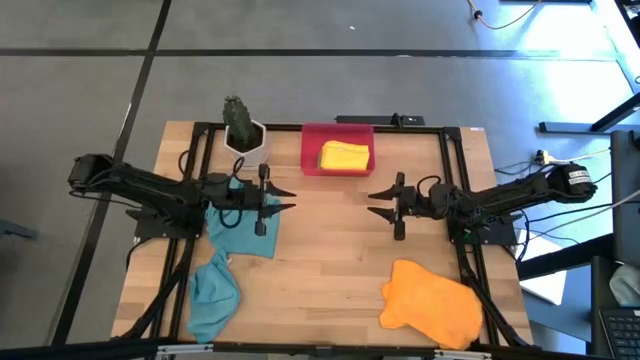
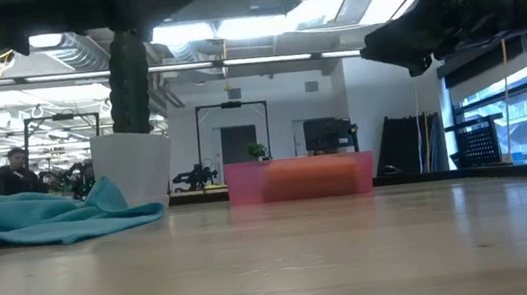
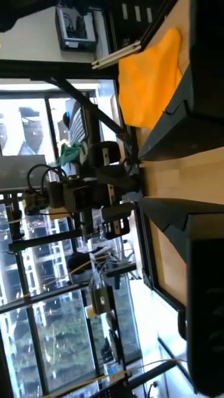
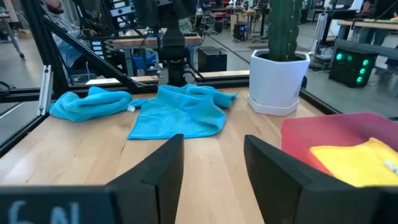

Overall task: Fold microfiber towels
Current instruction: Fold the top blue microfiber cloth

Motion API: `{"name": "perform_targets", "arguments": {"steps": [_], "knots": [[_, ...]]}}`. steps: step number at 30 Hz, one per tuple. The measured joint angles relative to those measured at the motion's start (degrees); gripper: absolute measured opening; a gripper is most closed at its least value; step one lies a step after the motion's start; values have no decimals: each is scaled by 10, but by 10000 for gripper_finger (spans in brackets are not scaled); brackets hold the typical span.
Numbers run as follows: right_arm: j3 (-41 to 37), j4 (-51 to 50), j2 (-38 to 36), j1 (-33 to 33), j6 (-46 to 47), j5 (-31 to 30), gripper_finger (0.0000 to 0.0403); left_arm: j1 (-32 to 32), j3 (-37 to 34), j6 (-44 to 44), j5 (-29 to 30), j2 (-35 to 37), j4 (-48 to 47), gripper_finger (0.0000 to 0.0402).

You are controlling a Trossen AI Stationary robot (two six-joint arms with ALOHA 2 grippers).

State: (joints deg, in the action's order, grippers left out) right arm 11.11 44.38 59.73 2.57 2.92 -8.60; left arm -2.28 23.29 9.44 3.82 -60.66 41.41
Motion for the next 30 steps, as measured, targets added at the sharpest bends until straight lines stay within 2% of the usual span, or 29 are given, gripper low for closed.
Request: {"name": "perform_targets", "arguments": {"steps": [9,18,24,27,30], "knots": [[7,0,38,0,14,-19,170,14,0,13,0,0,25,96],[66,-1,115,19,-19,-10,170,12,0,-22,-15,0,23,96],[121,-1,158,32,-63,-8,170,-23,0,-15,-24,0,13,96],[142,-3,171,34,-77,-7,170,-50,9,3,-4,0,-16,96],[151,-8,180,34,-81,-3,170,-75,35,22,48,0,-101,96]]}}
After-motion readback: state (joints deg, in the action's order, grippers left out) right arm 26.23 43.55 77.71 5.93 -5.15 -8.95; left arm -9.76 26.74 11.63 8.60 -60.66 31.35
